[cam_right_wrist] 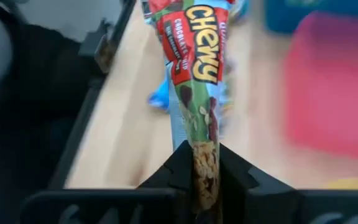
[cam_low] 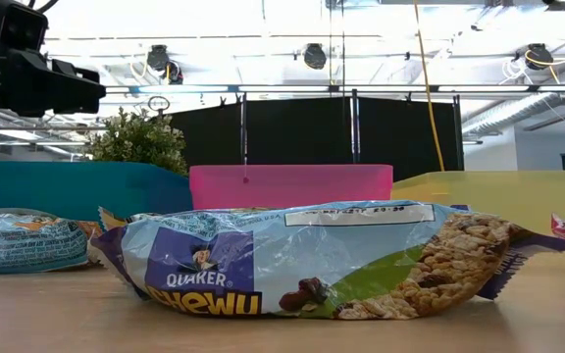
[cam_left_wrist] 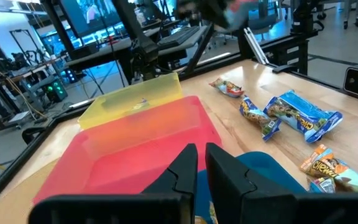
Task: Pick and place Granola Bars by type
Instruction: Put the red granola bar into the yellow bin
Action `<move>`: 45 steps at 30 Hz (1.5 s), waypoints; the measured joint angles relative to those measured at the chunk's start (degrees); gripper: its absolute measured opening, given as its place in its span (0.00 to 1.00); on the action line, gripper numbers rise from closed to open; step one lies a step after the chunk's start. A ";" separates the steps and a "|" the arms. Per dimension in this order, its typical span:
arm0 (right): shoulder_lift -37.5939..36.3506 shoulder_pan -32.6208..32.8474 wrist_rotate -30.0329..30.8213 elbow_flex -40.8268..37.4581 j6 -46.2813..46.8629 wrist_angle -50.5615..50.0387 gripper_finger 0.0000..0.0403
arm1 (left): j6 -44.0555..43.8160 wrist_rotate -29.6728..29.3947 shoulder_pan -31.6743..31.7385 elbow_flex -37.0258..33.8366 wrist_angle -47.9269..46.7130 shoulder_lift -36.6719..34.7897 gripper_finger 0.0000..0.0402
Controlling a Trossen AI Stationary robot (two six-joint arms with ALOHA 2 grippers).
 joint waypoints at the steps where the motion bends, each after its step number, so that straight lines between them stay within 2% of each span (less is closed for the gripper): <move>1: -1.90 -0.02 1.32 -0.74 -1.94 -0.41 0.06 | 0.46 0.00 -0.02 0.00 0.00 0.02 0.10; 4: -8.16 -0.61 4.73 -5.41 -8.30 1.44 0.06 | 0.94 -0.02 -0.02 0.00 0.00 0.00 0.10; 7: -16.41 -1.83 5.89 -12.72 -12.62 8.49 0.08 | 1.01 -0.04 -0.02 0.00 0.00 0.00 0.10; 11: -27.99 -3.45 6.03 -25.28 -14.45 18.29 0.13 | 1.03 -0.92 0.00 0.00 -0.01 0.01 0.10; 15: -38.20 -6.04 5.19 -34.80 -15.75 24.63 0.10 | 0.86 -2.57 -0.02 0.00 -0.02 0.01 0.10; 18: -43.55 -7.87 5.14 -38.33 -17.45 25.60 0.06 | 0.34 -2.56 -0.02 -0.01 -0.02 0.00 0.10; 21: -45.71 -10.96 5.22 -38.63 -17.72 25.61 0.05 | -0.55 -2.56 -0.02 0.00 -0.02 0.00 0.10; 25: -45.22 -16.74 5.09 -36.22 -18.57 22.49 0.08 | -0.84 -2.56 -0.01 -0.01 -0.02 0.00 0.10; 29: -42.78 -23.43 3.29 -30.47 -16.18 8.56 0.09 | -2.57 -2.56 0.00 0.00 -0.04 0.00 0.10; 34: -35.81 -32.64 -5.83 -24.00 -12.07 -6.69 0.05 | -3.75 -2.56 -0.01 0.00 -0.21 0.00 0.10; 39: -27.26 -37.64 -14.67 -22.86 -11.24 -8.83 0.08 | -4.21 -2.55 0.00 -0.01 -0.59 0.01 0.10; 45: -17.55 -38.73 -16.12 -24.48 -10.13 -11.97 0.09 | -5.61 -2.54 0.00 -0.01 -0.59 0.00 0.10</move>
